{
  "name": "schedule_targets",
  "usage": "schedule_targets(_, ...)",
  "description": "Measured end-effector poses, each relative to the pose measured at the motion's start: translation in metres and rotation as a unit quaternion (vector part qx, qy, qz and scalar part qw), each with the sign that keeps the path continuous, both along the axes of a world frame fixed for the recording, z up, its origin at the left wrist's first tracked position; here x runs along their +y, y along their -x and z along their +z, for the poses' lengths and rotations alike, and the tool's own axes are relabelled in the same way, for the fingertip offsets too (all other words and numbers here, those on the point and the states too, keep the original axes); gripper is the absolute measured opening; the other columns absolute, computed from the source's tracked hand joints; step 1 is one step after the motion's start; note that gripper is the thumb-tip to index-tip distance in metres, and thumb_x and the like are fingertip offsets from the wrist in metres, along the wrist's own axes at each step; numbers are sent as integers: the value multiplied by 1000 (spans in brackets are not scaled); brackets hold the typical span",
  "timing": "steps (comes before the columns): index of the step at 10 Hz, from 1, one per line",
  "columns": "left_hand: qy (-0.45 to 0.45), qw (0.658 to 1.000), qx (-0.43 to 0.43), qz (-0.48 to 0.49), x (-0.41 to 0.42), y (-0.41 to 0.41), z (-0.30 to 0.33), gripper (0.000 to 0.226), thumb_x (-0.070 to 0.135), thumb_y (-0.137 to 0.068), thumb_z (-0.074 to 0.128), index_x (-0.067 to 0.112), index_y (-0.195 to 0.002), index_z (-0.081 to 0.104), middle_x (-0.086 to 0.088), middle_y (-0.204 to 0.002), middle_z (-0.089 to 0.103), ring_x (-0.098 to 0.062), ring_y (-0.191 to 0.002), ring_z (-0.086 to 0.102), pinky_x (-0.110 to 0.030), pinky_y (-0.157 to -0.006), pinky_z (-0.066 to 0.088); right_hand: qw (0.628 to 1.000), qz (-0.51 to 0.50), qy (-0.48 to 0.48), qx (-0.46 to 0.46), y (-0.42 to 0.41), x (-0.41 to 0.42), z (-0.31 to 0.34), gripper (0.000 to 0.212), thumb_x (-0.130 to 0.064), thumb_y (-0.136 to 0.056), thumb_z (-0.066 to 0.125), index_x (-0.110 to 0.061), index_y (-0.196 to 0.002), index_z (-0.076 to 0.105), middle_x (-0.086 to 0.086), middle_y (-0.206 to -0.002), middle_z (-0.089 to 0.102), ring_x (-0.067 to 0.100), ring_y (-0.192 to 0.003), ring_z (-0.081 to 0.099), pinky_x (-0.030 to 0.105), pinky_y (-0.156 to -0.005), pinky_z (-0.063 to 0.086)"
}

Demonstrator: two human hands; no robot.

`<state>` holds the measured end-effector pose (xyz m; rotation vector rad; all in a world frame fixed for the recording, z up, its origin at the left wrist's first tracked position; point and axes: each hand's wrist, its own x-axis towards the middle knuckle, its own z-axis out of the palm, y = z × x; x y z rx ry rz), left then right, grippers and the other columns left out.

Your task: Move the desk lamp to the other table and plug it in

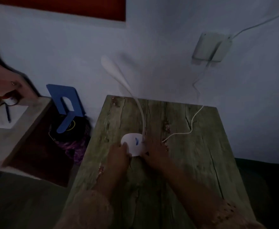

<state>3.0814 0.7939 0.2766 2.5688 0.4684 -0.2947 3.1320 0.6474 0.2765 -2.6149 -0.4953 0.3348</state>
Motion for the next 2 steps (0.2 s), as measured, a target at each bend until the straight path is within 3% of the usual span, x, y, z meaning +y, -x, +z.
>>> schedule_targets(2, -35, 999, 2, -40, 3, -3, 1, 61, 32, -92, 48, 9, -144, 24, -20, -136, 44, -30, -121, 44, -37, -100, 40, 999, -7, -35, -7, -1, -3, -4, 52, -34, -85, 56, -24, -133, 39, 3, -138, 48, 22, -125, 46, 42, -108, 39)
